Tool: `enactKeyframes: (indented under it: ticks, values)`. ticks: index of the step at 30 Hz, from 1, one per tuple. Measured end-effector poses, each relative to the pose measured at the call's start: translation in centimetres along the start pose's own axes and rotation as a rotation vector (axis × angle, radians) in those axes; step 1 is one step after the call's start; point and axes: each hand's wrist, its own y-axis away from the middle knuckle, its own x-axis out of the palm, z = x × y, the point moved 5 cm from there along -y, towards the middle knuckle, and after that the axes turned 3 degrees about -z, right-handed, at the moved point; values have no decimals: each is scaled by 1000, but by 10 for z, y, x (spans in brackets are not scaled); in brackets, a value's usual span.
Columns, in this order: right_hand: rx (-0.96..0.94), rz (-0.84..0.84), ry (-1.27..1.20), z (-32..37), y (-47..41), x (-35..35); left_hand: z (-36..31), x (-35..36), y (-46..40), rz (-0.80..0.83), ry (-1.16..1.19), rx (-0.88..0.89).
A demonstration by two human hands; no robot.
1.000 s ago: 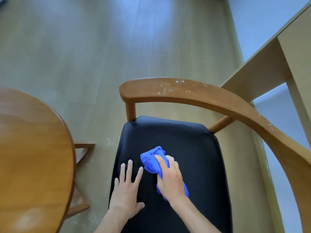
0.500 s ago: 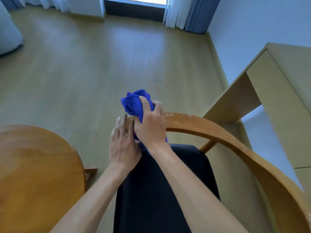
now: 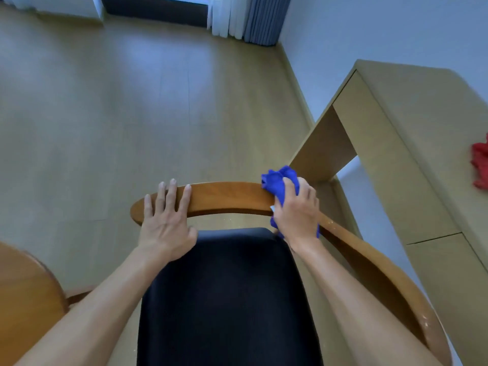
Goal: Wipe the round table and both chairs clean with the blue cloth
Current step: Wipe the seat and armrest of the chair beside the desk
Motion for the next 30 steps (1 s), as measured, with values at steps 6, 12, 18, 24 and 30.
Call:
enactKeyframes:
  ticks: [6,12,18,24,30]
  values:
    - [398,-11,205,-122,51,-45,-25,6,-12,9,-44,15]
    - [161,-121,-75,15,-3,2,-23,11,-16,-23,-37,9]
    - [-119,75,6,68,-27,17,-21,13,-18,-9,-65,2]
    - [189,253,139,-58,2,-20,-20,16,-20,4,-90,-12]
    - [372,556,126,-148,48,-88,-43,2,-12,79,-99,-137]
